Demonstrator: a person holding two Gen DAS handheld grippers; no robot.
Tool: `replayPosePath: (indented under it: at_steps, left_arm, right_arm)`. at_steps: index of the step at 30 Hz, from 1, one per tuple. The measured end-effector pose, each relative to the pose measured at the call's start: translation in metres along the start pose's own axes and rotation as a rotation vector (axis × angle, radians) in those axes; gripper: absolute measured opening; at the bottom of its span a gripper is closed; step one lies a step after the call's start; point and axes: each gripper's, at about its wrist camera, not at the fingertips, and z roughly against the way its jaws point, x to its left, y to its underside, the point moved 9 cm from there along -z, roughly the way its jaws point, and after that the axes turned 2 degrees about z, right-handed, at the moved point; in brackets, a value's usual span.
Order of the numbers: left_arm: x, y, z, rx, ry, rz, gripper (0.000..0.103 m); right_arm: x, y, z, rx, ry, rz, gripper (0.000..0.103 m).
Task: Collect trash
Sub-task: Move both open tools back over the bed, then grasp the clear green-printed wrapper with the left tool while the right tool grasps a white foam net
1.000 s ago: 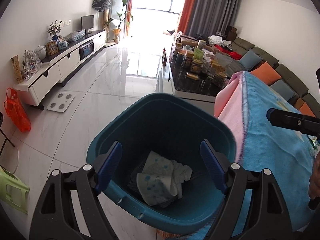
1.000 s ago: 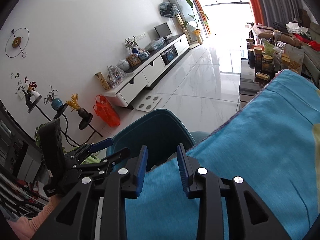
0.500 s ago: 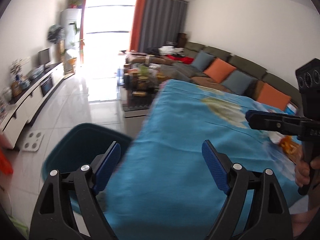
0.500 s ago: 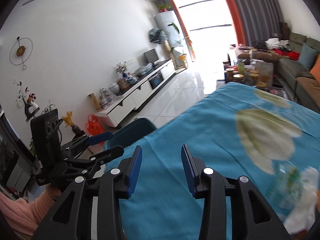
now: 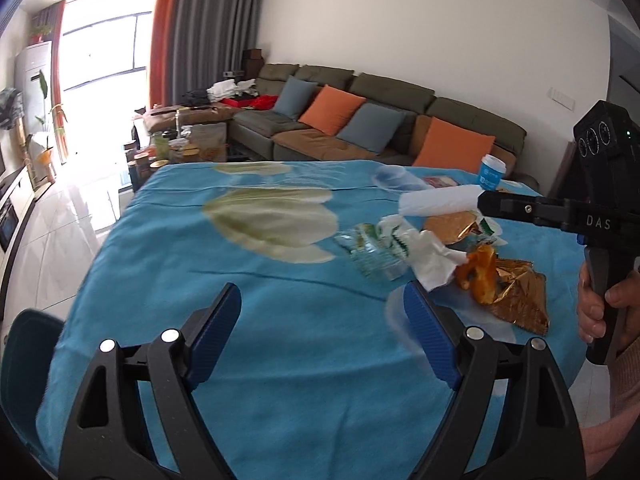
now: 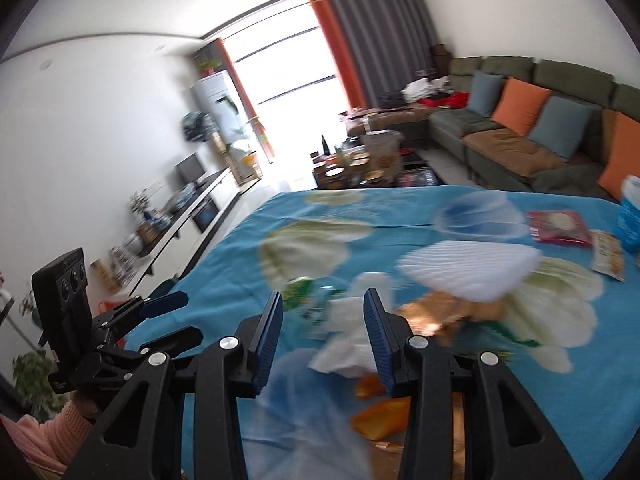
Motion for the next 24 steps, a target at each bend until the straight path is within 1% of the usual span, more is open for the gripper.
replayPosePath:
  at_steps: [3, 4, 5, 7, 8, 13, 14, 16, 17, 20, 21, 22, 23, 24]
  left_arm:
    - [-0.012, -0.005, -0.017, 0.027, 0.016, -0.012, 0.082]
    - [-0.016, -0.006, -0.021, 0.036, 0.023, -0.013, 0.082]
    - [-0.019, -0.007, -0.026, 0.043, 0.027, -0.013, 0.082]
    - [-0.024, -0.01, -0.034, 0.055, 0.038, -0.011, 0.081]
    - [-0.025, -0.01, -0.037, 0.061, 0.04, -0.007, 0.081]
    - [-0.025, -0.014, -0.051, 0.105, 0.062, 0.024, 0.075]
    - [-0.025, -0.014, -0.053, 0.113, 0.064, 0.03, 0.074]
    - [-0.025, -0.013, -0.058, 0.136, 0.069, 0.04, 0.066]
    - [-0.024, -0.011, -0.061, 0.152, 0.075, 0.047, 0.064]
    - [-0.023, -0.01, -0.069, 0.18, 0.103, 0.073, 0.054]
    - [-0.022, -0.009, -0.071, 0.186, 0.111, 0.081, 0.048]
    - [-0.022, -0.008, -0.074, 0.195, 0.122, 0.089, 0.041]
    - [-0.023, -0.007, -0.076, 0.203, 0.129, 0.094, 0.038]
    - [-0.023, -0.006, -0.078, 0.21, 0.13, 0.1, 0.032]
  right_arm:
    - [-0.035, 0.0, 0.008, -0.017, 0.061, -0.059, 0.045]
    - [-0.046, 0.001, 0.01, -0.021, 0.081, -0.081, 0.049]
    - [-0.058, 0.002, 0.011, -0.027, 0.097, -0.104, 0.056]
    - [-0.075, 0.0, 0.011, -0.032, 0.117, -0.135, 0.062]
    - [-0.083, 0.001, 0.009, -0.026, 0.127, -0.153, 0.064]
    - [-0.104, -0.001, -0.005, -0.017, 0.097, -0.218, 0.068]
    - [-0.108, -0.002, -0.008, -0.014, 0.087, -0.235, 0.068]
    - [-0.112, -0.003, -0.013, -0.013, 0.063, -0.263, 0.068]
    - [-0.115, -0.004, -0.016, -0.01, 0.055, -0.277, 0.068]
    - [-0.118, -0.005, -0.023, -0.004, 0.025, -0.306, 0.066]
    - [-0.117, -0.004, -0.023, -0.004, 0.02, -0.311, 0.063]
    - [-0.118, -0.004, -0.025, -0.002, 0.012, -0.316, 0.056]
    - [-0.118, -0.003, -0.027, 0.002, 0.003, -0.321, 0.051]
    - [-0.119, -0.003, -0.027, 0.002, 0.0, -0.325, 0.048]
